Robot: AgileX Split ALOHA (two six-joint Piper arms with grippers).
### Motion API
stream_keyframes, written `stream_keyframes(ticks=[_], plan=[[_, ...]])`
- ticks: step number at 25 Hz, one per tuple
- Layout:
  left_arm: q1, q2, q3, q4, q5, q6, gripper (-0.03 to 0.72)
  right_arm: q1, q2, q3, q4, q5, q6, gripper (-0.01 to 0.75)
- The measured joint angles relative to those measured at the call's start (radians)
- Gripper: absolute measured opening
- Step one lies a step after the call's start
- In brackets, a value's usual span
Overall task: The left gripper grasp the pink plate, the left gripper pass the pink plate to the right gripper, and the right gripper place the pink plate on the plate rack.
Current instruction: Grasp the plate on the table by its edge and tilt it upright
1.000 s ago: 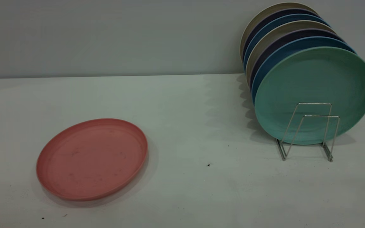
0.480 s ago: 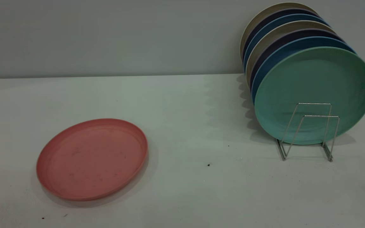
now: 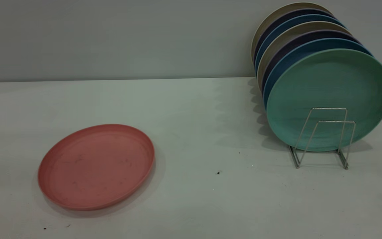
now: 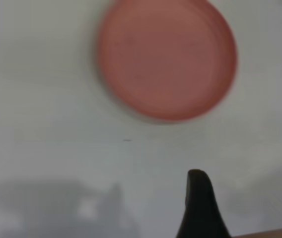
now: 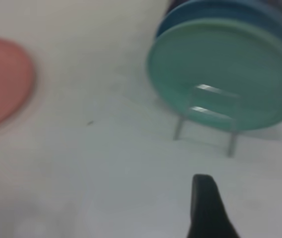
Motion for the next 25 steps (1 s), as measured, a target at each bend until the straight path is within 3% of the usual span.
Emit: stream_keyframes(ticks=[6,8,16,25], plan=[[0.006,0.350,-0.044,-0.493,-0.082,0.461,0.518,0.000,0.191,-0.055,0.213,-0.007,-0.218,0.466],[0.043,0.432,-0.051,-0.592,-0.087,0.567,0.518,0.000,0.241,-0.059,0.275,-0.009,-0.277,0.466],[0.282,0.679,-0.053,-0.834,-0.073,0.833,0.518,0.000,0.414,-0.060,0.534,-0.030,-0.529,0.466],[0.293,0.945,-0.060,-1.057,-0.081,1.046,0.518,0.000,0.599,-0.065,0.862,-0.059,-0.872,0.466]])
